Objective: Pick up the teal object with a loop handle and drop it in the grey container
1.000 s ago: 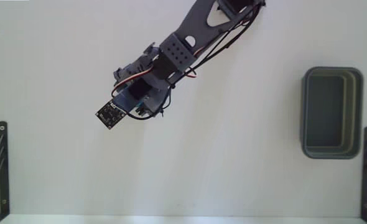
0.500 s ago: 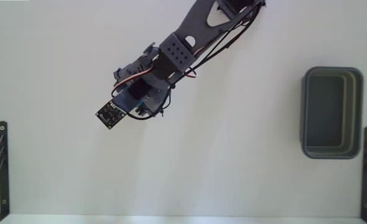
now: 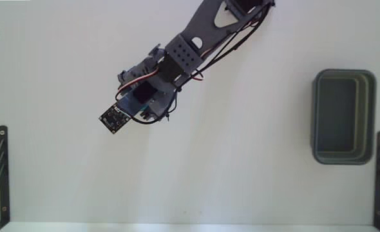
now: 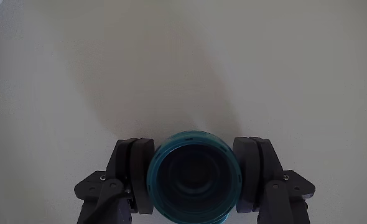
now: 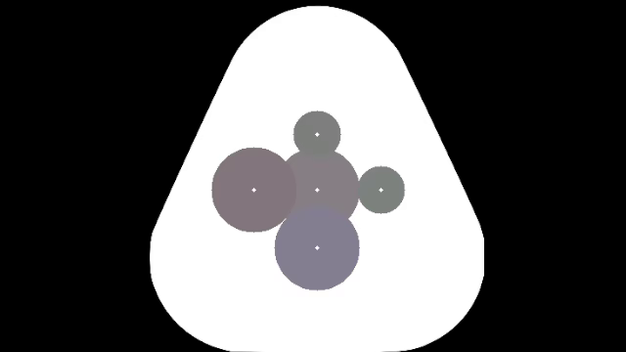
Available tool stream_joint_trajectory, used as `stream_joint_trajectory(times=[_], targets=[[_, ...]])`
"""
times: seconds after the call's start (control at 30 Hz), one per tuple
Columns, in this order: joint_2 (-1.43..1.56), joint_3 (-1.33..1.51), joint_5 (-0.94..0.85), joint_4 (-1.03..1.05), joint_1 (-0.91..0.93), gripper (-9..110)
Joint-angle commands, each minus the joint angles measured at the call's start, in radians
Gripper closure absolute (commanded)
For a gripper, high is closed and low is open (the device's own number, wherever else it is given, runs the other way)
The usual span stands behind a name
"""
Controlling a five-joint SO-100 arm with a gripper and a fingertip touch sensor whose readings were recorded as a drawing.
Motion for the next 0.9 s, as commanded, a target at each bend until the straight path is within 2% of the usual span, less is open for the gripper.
stream_joint_trajectory(times=[0.0, 0.43, 0.87], targets=[[0.034, -0.005, 0.005, -0.012, 0.013, 35], [0.038, -0.02, 0.005, 0.007, 0.013, 35], [0.056, -0.138, 0.005, 0.143, 0.013, 35]])
